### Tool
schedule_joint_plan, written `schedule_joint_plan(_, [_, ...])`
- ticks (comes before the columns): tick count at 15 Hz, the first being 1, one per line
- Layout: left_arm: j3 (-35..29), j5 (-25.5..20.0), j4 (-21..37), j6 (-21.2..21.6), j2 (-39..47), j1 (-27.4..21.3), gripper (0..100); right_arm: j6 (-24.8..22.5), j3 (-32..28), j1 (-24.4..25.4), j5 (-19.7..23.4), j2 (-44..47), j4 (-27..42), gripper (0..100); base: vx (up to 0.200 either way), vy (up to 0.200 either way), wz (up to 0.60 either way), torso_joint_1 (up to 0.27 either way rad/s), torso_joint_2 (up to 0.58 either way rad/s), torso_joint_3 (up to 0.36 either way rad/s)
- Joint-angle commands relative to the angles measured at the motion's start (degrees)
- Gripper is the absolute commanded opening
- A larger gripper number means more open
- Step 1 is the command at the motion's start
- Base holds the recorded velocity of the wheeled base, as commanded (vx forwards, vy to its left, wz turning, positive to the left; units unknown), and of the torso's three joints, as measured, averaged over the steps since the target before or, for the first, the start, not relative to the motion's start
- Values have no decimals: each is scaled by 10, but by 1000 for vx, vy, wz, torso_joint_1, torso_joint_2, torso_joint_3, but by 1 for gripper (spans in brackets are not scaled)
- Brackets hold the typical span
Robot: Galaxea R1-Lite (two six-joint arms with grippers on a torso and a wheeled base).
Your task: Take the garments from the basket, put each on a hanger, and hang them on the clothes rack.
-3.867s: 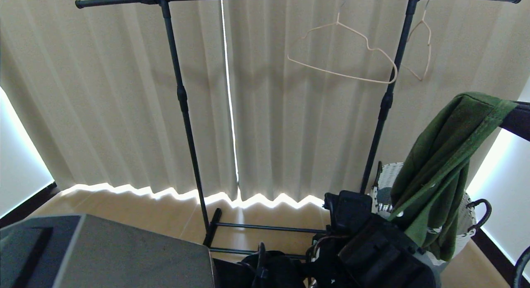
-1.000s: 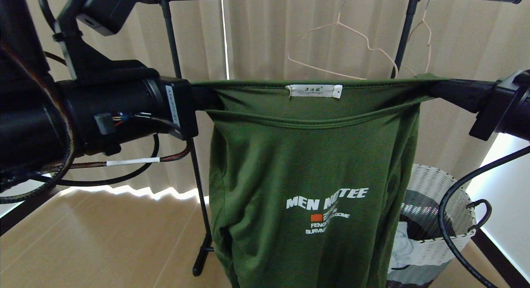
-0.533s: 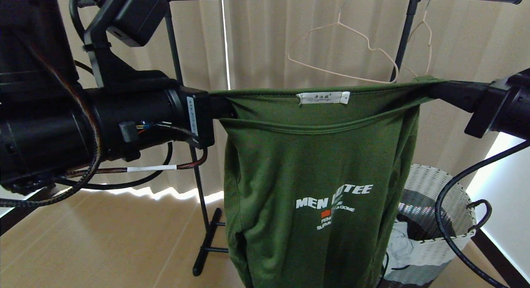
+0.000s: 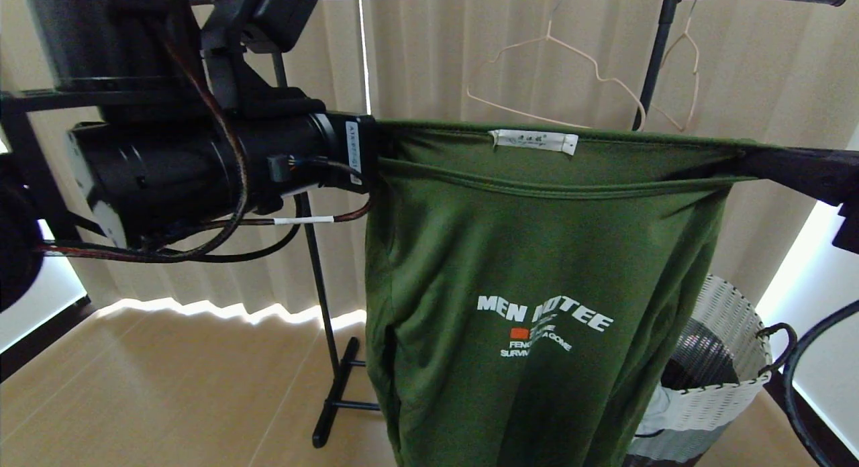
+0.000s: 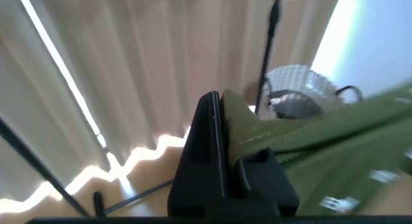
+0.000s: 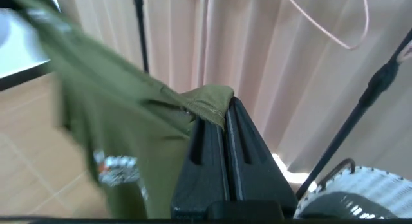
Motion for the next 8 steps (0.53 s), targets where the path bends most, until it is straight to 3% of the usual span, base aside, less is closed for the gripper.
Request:
schedule_joint_plan(1, [-8,10,-3,0,33,0,0,0,8,26,1,-52,27,0,0,0,0,0,0,0])
schedule_joint_plan(5, [-19,11,-3,-1,39,0,0,-1,25,82,0,-80,44,0,0,0,0,0,0,0])
schedule_joint_plan(8, [-15,11,-2,-1,37,-1,0,-4,30,86,-1,-74,42,0,0,0,0,0,0,0])
